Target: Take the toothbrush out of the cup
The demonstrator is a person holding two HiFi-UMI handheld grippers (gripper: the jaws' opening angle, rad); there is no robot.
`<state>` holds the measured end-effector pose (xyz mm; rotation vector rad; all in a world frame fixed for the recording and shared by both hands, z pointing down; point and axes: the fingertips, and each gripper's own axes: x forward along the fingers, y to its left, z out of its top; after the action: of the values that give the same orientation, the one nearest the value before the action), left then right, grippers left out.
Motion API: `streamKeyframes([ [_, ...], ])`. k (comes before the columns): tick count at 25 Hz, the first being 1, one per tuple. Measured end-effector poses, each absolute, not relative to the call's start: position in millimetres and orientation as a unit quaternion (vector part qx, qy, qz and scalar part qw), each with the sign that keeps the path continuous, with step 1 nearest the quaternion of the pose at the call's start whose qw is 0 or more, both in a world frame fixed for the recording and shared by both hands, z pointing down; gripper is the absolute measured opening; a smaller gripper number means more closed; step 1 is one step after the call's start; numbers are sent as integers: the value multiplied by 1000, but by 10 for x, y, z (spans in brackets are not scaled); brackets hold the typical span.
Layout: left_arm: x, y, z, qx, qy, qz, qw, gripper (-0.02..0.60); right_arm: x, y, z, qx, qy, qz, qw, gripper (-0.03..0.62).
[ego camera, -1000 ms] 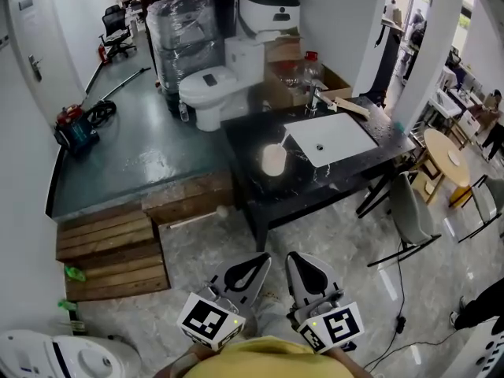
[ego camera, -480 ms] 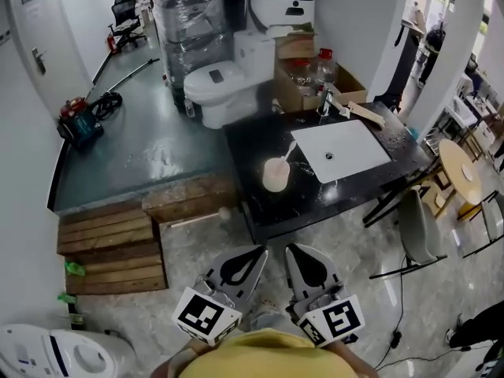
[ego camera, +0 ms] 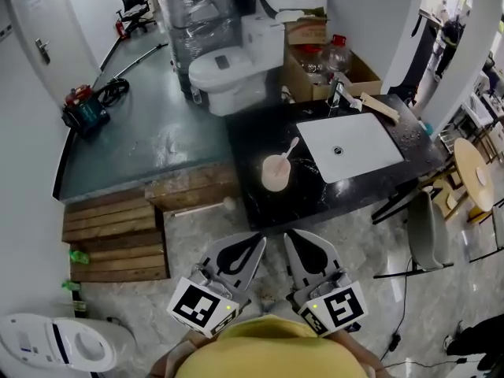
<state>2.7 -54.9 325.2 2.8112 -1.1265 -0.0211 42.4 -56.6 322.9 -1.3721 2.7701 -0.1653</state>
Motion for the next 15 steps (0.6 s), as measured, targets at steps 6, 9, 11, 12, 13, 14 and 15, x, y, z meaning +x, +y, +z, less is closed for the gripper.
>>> streamKeyframes([
  [6,25,-769,3350,925,-375,0,66,9,458,-750,3369,-444,893,-71,13,16],
  [9,28,-912,3391,925,-372,1,71,9,465,-886,3389,-446,892,-68,15,16],
  [11,31,-1037,3401,927,-367,1,74,9,466,-1006,3400,-450,890,-69,13,15],
  [12,35,-1103,3402,929,-364,1,75,9,466,-1070,3407,-453,888,-72,12,15],
  [13,41,-1171,3398,930,-359,1,76,9,464,-1134,3410,-457,887,-73,11,15],
  [14,44,-1241,3387,932,-355,-1,76,9,458,-1199,3410,-460,885,-73,10,15],
  [15,39,-1315,3381,933,-352,-1,76,9,448,-1268,3409,-462,884,-73,11,16],
])
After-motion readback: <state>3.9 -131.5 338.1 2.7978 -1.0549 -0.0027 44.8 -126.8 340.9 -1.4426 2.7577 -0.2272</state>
